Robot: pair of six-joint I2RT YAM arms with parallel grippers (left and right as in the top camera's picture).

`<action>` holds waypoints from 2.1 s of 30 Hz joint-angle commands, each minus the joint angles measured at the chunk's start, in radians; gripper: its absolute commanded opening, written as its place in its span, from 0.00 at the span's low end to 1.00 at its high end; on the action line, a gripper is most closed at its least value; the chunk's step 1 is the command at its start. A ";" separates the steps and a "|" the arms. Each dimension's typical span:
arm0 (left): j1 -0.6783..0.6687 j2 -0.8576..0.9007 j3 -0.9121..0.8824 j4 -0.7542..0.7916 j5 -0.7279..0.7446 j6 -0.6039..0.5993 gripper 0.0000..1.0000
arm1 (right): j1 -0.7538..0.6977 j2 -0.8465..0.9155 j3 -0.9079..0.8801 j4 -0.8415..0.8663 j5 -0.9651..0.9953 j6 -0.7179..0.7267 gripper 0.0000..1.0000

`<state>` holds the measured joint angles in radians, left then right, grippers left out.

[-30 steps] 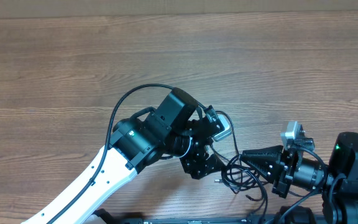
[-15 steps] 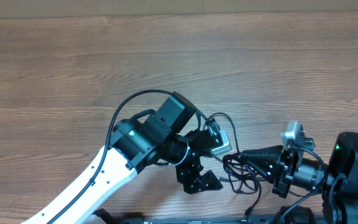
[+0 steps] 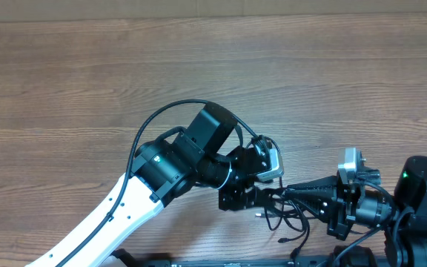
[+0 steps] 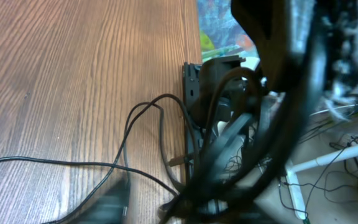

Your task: Untangle cables

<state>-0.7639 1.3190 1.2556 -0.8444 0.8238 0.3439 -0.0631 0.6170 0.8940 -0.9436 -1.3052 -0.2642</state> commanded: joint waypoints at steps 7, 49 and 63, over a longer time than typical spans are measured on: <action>0.005 0.002 0.010 0.004 -0.028 -0.079 0.04 | 0.002 -0.008 0.009 -0.058 0.155 -0.006 0.24; -0.095 0.002 0.010 0.318 -0.278 -0.370 0.04 | 0.002 -0.008 0.009 0.174 0.404 0.896 0.77; -0.101 0.002 0.010 0.296 -0.228 -0.246 0.12 | 0.002 -0.008 0.009 0.122 0.501 0.896 0.38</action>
<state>-0.8516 1.3209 1.2552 -0.5503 0.5640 0.0509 -0.0631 0.6163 0.8940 -0.8291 -0.8223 0.6296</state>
